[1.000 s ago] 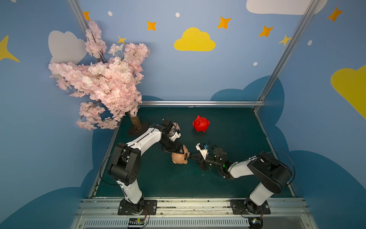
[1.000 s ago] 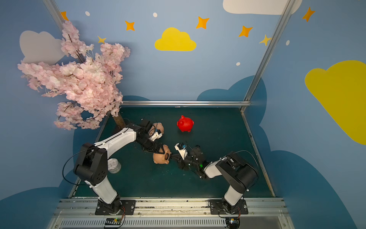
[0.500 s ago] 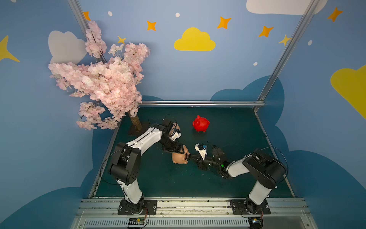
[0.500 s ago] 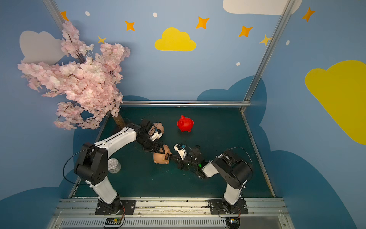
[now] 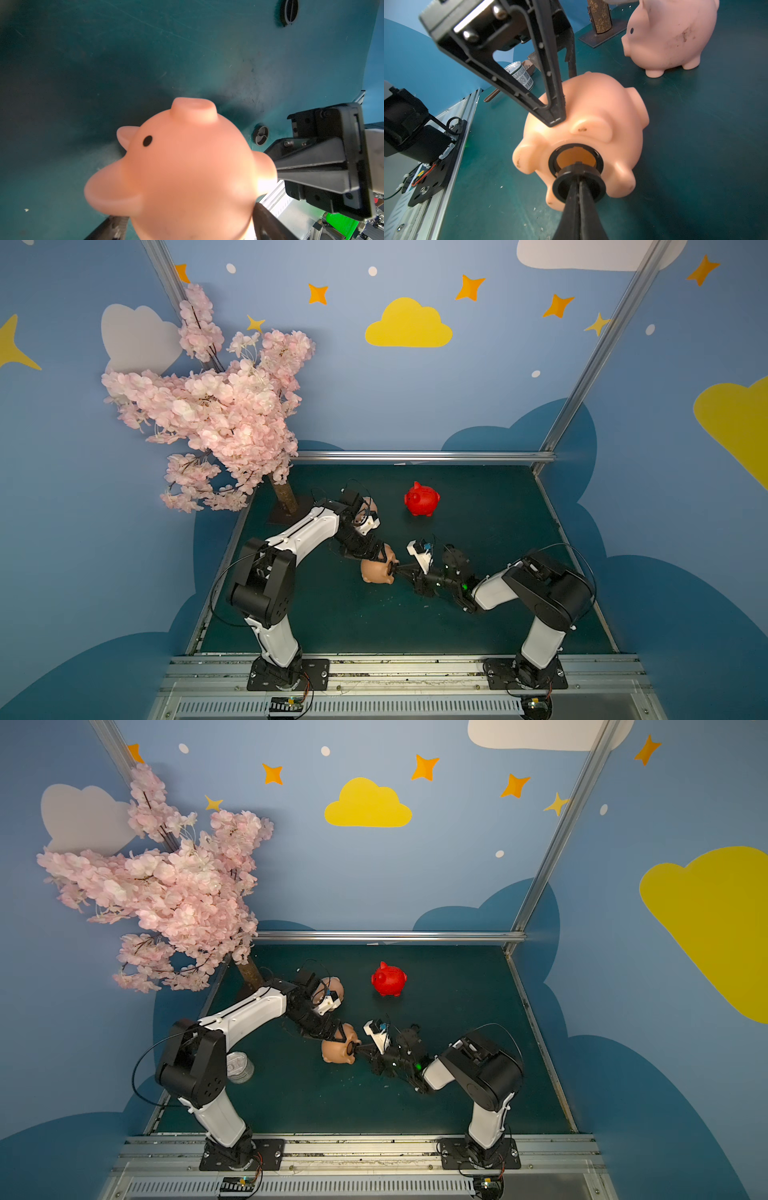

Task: Close piggy banks
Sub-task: Insert the knob into the piggy bank.

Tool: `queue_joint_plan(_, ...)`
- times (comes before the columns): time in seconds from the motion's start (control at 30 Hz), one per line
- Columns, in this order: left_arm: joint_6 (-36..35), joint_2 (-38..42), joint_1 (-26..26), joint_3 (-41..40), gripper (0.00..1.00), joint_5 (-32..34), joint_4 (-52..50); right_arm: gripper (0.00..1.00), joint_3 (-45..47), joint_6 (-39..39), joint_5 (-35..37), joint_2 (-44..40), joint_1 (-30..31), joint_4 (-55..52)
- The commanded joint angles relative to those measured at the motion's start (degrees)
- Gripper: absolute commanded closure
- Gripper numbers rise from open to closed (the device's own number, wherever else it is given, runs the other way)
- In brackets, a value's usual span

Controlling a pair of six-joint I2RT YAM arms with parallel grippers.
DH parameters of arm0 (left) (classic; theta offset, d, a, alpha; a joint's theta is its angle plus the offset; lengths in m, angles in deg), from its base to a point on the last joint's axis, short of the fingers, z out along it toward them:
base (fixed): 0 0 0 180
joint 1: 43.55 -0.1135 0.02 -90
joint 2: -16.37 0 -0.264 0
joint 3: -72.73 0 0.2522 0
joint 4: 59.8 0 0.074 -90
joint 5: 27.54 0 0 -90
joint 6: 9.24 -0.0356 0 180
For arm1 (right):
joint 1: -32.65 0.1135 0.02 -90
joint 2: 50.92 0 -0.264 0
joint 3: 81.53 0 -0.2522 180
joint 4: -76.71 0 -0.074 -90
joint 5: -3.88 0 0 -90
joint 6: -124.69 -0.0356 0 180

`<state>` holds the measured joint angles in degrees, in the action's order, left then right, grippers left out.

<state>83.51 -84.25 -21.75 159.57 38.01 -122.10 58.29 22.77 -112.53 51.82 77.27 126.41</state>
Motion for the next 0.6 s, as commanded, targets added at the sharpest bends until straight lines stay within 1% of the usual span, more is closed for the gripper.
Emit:
queue_joint_plan(0.0,-1.1,-1.6,0.1,0.4,0.10,-0.9,-0.4,1.00,-1.5,-1.1,-1.1,0.8,0.3,2.0)
queue_joint_plan(0.57,-1.0,-1.9,0.1,0.7,0.10,-1.2,-0.5,1.00,-3.1,-2.3,-2.1,3.1,0.7,2.4)
